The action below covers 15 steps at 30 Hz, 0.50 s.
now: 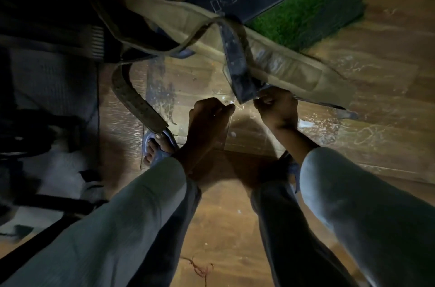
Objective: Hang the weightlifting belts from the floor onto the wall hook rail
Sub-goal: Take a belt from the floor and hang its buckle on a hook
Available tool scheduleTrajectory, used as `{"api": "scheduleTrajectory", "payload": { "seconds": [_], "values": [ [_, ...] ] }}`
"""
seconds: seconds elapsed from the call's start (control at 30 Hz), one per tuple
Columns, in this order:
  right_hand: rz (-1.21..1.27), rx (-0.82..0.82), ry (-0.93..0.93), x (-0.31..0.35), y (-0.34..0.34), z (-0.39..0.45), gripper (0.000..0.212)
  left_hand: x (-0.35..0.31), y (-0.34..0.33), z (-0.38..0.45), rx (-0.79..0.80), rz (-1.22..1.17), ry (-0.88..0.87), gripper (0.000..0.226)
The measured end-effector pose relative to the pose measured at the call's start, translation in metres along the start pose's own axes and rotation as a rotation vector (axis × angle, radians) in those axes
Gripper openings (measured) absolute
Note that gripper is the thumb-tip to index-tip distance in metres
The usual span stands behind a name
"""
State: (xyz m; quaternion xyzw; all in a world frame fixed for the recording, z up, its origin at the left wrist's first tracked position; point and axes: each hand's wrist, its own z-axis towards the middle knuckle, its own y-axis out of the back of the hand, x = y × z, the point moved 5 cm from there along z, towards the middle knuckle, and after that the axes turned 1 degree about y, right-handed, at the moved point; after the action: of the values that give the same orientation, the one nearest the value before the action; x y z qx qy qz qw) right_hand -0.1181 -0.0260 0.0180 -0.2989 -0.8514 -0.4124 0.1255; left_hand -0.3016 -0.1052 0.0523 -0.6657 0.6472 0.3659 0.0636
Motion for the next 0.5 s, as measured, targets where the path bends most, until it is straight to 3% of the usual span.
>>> {"api": "scheduleTrajectory", "payload": {
  "seconds": [0.17,0.37,0.5],
  "values": [
    [0.025,0.289,-0.112,-0.02,-0.044,0.029,0.067,0.026,-0.012,0.021,0.044,-0.113,0.132,0.024],
    [-0.067,0.237,0.013,-0.002,-0.04,0.022,0.024,0.034,-0.004,0.014,0.043,-0.089,0.149,0.021],
    [0.11,0.324,0.002,0.029,-0.013,0.003,0.011,0.019,0.011,-0.005,-0.04,-0.105,0.151,0.034]
  ]
}}
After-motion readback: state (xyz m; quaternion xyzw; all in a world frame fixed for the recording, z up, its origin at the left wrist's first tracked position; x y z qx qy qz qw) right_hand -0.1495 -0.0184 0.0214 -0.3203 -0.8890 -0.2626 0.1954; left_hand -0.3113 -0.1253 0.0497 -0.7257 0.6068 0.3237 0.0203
